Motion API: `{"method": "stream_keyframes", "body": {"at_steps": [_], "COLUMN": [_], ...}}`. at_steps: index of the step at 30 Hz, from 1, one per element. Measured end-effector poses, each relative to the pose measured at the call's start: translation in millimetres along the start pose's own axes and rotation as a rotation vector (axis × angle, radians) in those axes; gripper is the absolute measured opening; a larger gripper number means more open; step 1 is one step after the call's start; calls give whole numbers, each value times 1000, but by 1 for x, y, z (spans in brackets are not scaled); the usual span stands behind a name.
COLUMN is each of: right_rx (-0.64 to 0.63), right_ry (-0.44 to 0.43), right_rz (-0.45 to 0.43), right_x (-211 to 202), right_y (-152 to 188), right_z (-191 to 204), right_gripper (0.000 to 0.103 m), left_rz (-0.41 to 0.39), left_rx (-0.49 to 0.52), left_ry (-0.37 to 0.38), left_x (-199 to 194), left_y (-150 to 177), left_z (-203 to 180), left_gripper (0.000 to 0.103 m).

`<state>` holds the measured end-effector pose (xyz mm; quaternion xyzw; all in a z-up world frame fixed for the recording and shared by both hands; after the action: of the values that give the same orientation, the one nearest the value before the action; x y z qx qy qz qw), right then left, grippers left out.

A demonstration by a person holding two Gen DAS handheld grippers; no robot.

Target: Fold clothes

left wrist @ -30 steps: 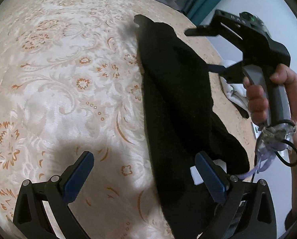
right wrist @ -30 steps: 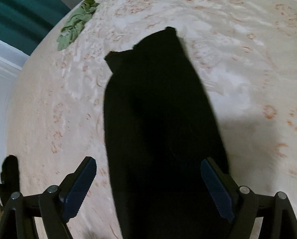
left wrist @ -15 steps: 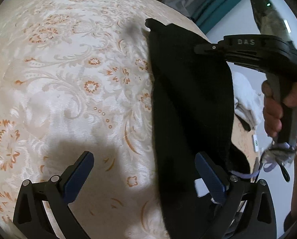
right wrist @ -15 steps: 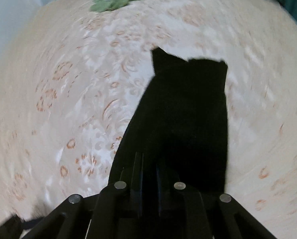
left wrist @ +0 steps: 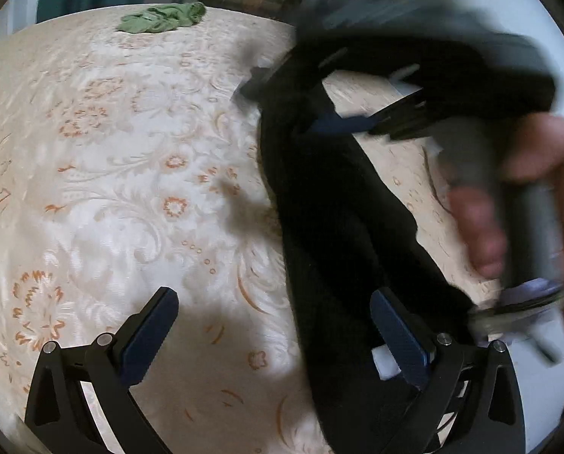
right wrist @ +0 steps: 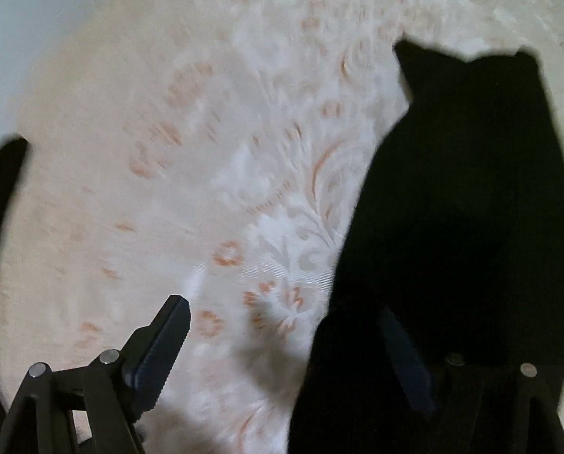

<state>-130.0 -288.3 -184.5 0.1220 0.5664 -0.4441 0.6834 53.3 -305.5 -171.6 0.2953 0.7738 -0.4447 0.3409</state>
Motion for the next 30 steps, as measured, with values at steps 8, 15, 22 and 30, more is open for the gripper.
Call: {"method": "stream_keyframes", "body": {"at_steps": [8,15,22,30], "right_rx": [157,370,204,213], "right_ry": [60,79,212,219], "right_rz": [-230,-145,-35,-296], "right_x": [-141,-104,-76,-154], "right_y": [84,212,258,287], "right_z": [-55,-97,-65,-56], "right_gripper": [87,87,86,86], "left_rz": [18,-15,-380,88], "left_rx": [16,98,264,517], "left_ry": [62,101,160,-250], "left_x": [-5,-7,-56,46], "left_y": [10,24,21,19], "left_z": [-19,-60,-107,-133], "left_gripper": [103,103,103,103]}}
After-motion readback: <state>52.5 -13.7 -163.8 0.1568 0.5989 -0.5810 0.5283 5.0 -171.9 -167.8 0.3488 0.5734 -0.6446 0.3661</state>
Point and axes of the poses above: each gripper's, at about its wrist camera, not at the fingertips, and x roughly the way its jaws point, z to its left, y to its underside, the point moved 1 cm from there along x, roughly the way its jaws point, and after that the axes turned 1 degree about -z, right-handed, at the moved point
